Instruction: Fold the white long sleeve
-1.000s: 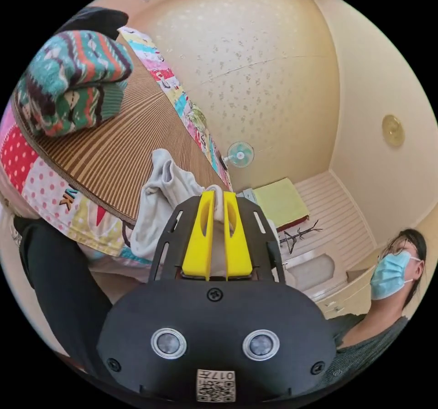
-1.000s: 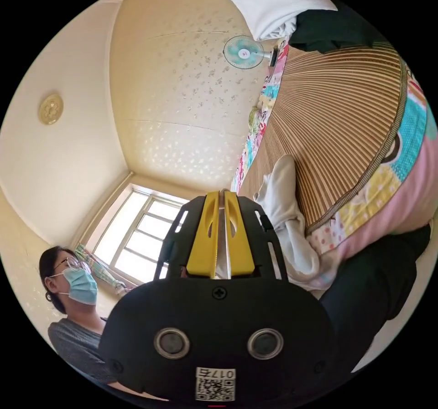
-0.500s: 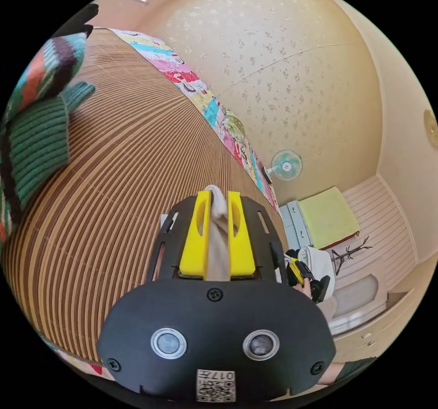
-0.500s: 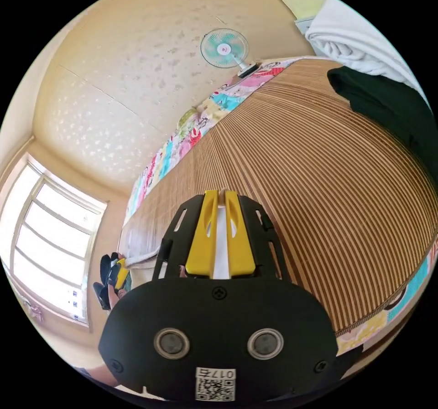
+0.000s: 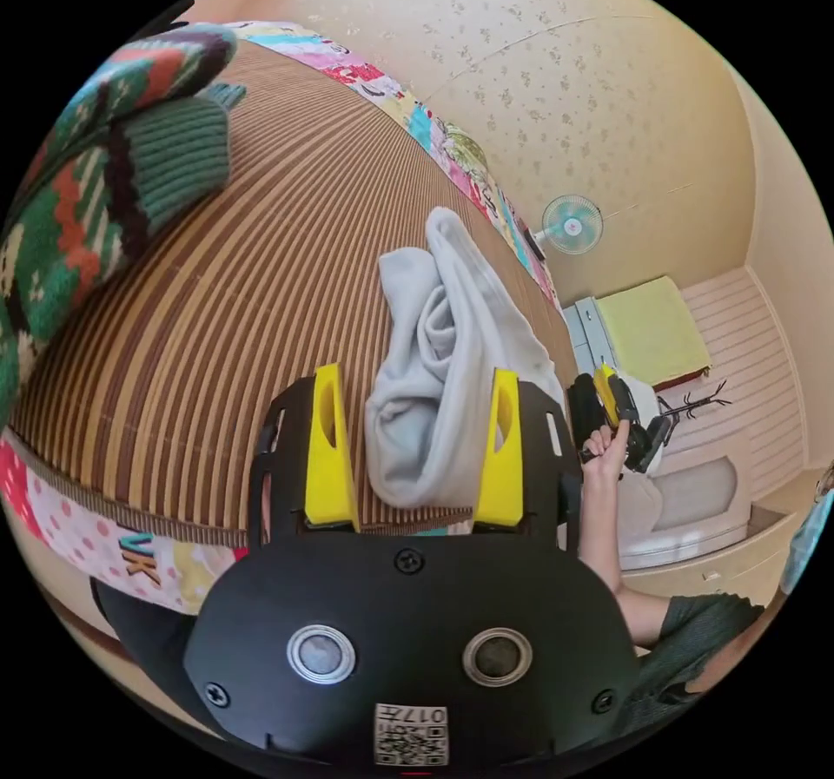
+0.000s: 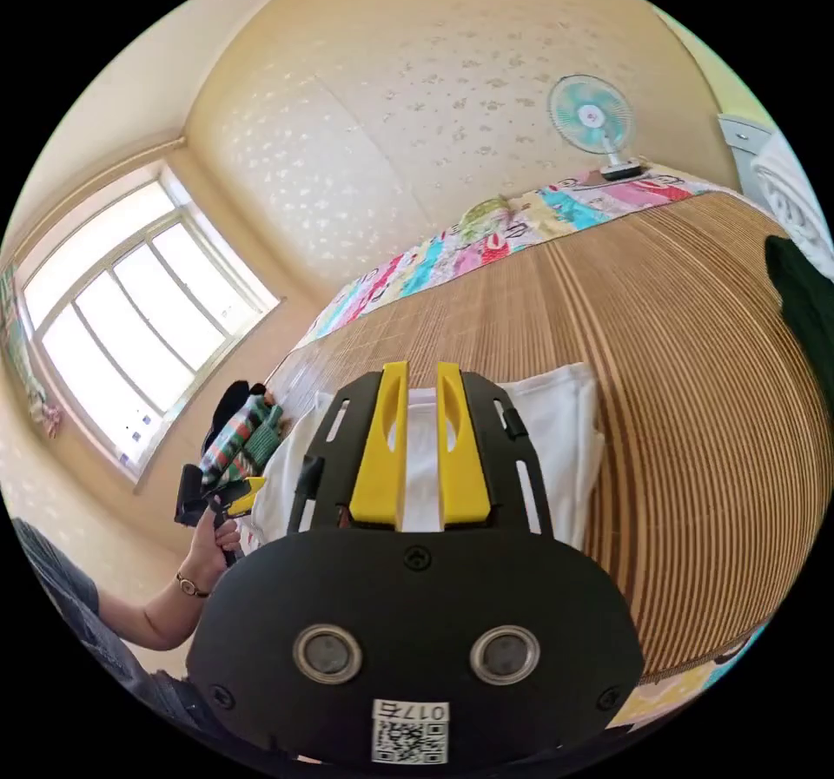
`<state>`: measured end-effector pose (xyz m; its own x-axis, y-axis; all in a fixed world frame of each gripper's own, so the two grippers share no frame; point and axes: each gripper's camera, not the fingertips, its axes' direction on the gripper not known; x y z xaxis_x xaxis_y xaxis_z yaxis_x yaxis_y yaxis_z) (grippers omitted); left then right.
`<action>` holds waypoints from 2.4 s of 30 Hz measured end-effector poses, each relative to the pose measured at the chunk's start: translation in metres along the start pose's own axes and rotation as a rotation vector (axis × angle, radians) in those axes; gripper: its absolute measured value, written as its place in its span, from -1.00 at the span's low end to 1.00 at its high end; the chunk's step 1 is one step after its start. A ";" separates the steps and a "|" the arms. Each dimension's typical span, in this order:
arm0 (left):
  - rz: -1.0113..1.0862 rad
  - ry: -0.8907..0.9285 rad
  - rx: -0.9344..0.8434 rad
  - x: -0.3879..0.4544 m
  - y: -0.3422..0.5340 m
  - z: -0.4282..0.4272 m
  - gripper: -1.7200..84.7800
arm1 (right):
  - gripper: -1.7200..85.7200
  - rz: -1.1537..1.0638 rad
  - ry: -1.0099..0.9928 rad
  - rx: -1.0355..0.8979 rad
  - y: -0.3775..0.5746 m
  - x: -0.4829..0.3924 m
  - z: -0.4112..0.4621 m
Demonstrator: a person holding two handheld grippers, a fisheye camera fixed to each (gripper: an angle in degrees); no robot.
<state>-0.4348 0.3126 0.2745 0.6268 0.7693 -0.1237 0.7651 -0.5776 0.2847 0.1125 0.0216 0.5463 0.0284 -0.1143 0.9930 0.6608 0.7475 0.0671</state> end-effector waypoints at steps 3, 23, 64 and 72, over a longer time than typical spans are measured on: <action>-0.057 0.014 0.025 -0.004 0.030 -0.001 -0.57 | -0.92 -0.138 -0.020 -0.395 -0.018 -0.036 0.103; 0.267 0.346 0.118 0.218 0.024 0.052 -0.85 | -0.94 0.143 0.211 -0.202 0.033 0.064 -0.072; 0.255 -0.407 0.169 0.035 -0.036 -0.289 -0.58 | -0.55 0.069 -0.804 -0.519 0.043 -0.201 0.123; 0.193 -0.433 0.247 -0.074 0.113 -0.213 -0.58 | -0.63 -0.090 -0.335 -0.608 0.157 -0.173 0.160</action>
<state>-0.4260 0.2484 0.5180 0.7234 0.4897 -0.4866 0.6088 -0.7849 0.1151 0.0913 0.2633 0.4009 -0.2143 0.1226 0.9691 0.9550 0.2348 0.1814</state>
